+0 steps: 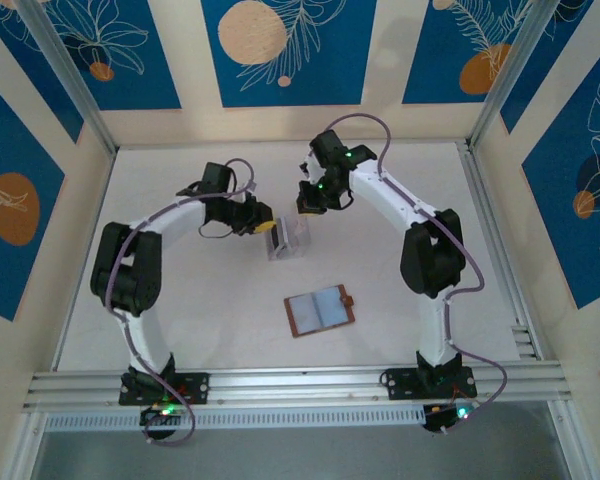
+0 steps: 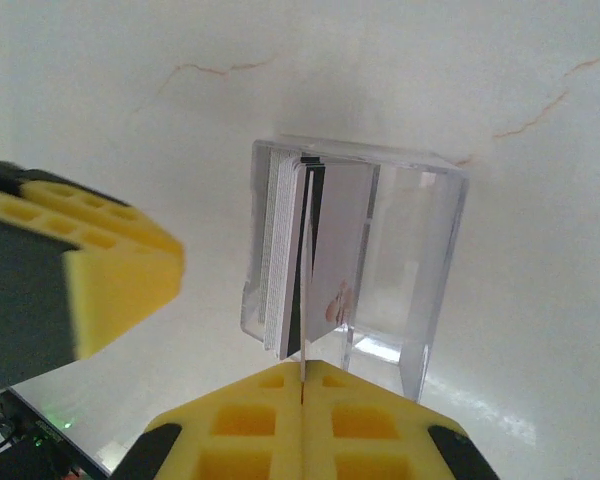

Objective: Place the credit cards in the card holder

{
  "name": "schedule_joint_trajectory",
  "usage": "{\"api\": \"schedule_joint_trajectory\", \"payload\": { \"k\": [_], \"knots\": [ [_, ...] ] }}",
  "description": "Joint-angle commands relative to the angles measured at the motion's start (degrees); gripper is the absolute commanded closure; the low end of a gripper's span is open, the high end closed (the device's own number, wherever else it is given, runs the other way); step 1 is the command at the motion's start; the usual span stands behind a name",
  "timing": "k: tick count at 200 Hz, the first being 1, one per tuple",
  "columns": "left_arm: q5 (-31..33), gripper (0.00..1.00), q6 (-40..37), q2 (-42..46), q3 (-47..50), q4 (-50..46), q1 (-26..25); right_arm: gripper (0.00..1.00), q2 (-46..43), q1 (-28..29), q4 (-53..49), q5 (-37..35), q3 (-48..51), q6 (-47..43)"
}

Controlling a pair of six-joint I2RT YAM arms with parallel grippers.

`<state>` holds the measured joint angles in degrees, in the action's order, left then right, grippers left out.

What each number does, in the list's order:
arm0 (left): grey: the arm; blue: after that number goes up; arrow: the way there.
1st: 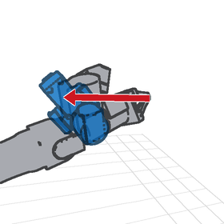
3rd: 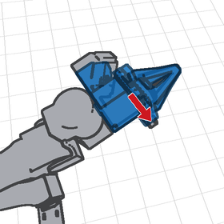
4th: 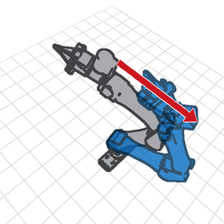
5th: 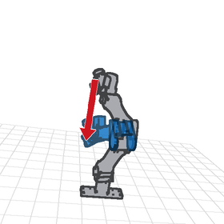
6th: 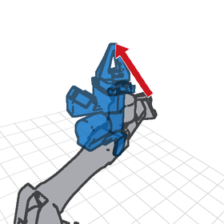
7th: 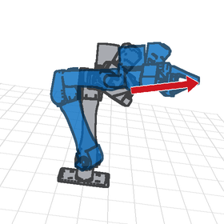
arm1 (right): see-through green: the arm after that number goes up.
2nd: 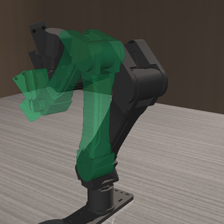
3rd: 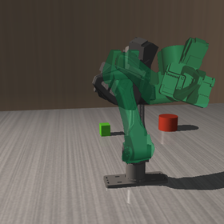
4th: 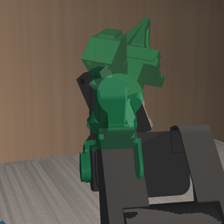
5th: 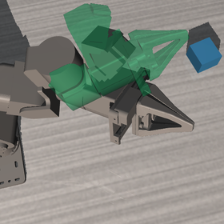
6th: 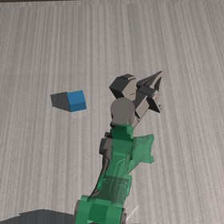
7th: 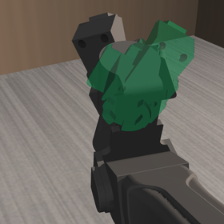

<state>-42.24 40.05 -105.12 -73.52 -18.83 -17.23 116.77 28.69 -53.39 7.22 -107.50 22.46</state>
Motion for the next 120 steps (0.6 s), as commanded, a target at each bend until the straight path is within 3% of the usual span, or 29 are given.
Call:
{"api": "schedule_joint_trajectory", "payload": {
  "k": [1,34,74,120],
  "knots": [
    [1.5,0.79,-2.3,4.8,-0.3,-4.4,0.4,1.00,-3.2,-0.1,-0.9,-2.1,1.6,-0.2],
    [4.2,0.78,-5.5,10.4,3.4,-8.9,-3.2,1.00,-11.8,-0.1,1.9,-1.6,9.0,-1.8],
    [10.8,0.76,-6.4,15.2,10.1,-11.6,-15.2,1.00,-25.8,-0.2,9.4,7.9,27.9,-3.6],
    [14.5,0.73,-3.0,13.6,14.0,-9.2,-26.5,1.00,-38.2,-0.3,18.8,17.5,50.0,-0.1]
  ]
}}
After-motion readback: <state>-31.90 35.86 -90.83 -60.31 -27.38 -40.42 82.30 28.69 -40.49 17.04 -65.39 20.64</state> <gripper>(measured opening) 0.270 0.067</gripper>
